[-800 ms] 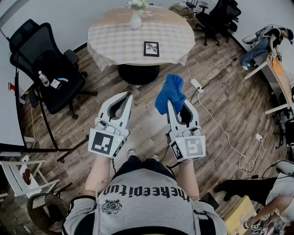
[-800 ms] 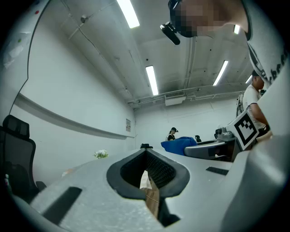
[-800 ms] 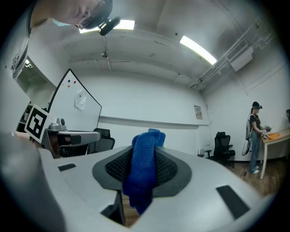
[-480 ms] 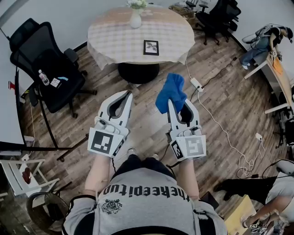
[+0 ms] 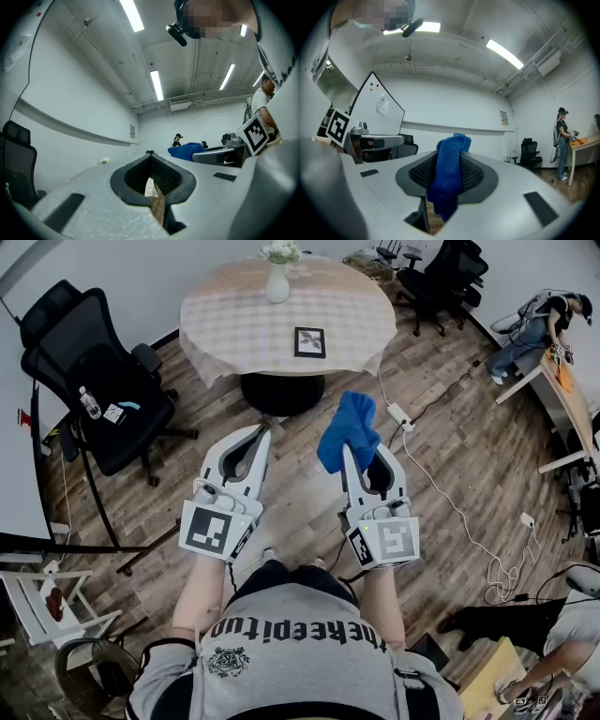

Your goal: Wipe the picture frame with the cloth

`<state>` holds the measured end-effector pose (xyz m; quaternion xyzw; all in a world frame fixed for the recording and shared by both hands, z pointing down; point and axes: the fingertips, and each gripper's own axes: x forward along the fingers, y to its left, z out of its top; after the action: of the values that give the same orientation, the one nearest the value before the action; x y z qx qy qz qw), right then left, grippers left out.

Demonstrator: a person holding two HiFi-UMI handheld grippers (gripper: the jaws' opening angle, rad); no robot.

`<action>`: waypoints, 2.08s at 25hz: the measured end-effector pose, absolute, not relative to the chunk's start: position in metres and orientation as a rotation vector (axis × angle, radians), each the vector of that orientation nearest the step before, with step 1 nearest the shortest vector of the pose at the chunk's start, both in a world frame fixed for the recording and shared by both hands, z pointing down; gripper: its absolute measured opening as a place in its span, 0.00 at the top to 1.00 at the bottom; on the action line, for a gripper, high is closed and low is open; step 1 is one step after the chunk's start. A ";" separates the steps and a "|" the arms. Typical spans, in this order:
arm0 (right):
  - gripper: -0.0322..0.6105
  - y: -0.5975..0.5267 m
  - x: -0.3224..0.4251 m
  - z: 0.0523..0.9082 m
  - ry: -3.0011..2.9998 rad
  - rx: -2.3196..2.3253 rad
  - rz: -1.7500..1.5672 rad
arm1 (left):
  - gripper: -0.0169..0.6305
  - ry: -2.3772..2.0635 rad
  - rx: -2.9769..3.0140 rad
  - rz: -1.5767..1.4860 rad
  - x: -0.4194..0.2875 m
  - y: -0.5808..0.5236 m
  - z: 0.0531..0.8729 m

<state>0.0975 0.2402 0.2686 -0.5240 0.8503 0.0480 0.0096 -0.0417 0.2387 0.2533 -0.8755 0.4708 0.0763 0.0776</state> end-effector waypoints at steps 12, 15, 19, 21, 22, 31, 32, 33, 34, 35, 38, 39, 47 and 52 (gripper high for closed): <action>0.75 0.233 0.091 0.269 2.600 -1.657 0.141 | 0.95 1.349 -2.626 0.242 -0.049 0.228 0.256; 0.75 0.222 0.094 0.270 2.597 -1.650 0.129 | 0.95 1.353 -2.622 0.233 -0.047 0.218 0.256; 0.75 0.199 0.092 0.272 2.603 -1.623 0.122 | 0.95 1.369 -2.615 0.219 -0.048 0.196 0.258; 0.75 0.185 0.091 0.272 2.613 -1.605 0.121 | 0.95 1.380 -2.610 0.214 -0.049 0.183 0.259; 0.75 0.177 0.091 0.272 2.619 -1.596 0.121 | 0.95 1.384 -2.607 0.214 -0.048 0.176 0.258; 0.75 0.098 0.101 0.265 2.658 -1.522 0.119 | 0.95 1.423 -2.574 0.207 -0.031 0.105 0.250; 0.75 0.090 0.102 0.265 2.662 -1.514 0.117 | 0.95 1.431 -2.571 0.204 -0.029 0.097 0.250; 0.75 0.082 0.103 0.265 2.667 -1.507 0.114 | 0.95 1.439 -2.568 0.202 -0.028 0.090 0.251; 0.75 0.075 0.104 0.266 2.672 -1.501 0.110 | 0.95 1.446 -2.566 0.200 -0.027 0.084 0.251; 0.75 0.068 0.106 0.267 2.677 -1.494 0.106 | 0.95 1.454 -2.563 0.199 -0.025 0.078 0.252; 0.75 0.050 0.112 0.268 2.692 -1.471 0.105 | 0.95 1.477 -2.550 0.197 -0.018 0.062 0.252; 0.75 0.044 0.115 0.268 2.695 -1.464 0.105 | 0.95 1.483 -2.545 0.197 -0.015 0.057 0.251; 0.75 0.007 0.140 0.274 2.725 -1.409 0.092 | 0.95 1.512 -2.515 0.216 0.017 0.022 0.252; 0.75 -0.009 0.146 0.275 2.730 -1.380 0.079 | 0.95 1.534 -2.512 0.186 0.027 0.010 0.255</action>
<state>0.1457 -0.0089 0.2755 -0.4507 0.8914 0.0260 0.0408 0.0268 0.0098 0.2548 -0.8478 0.5178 0.0627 0.0962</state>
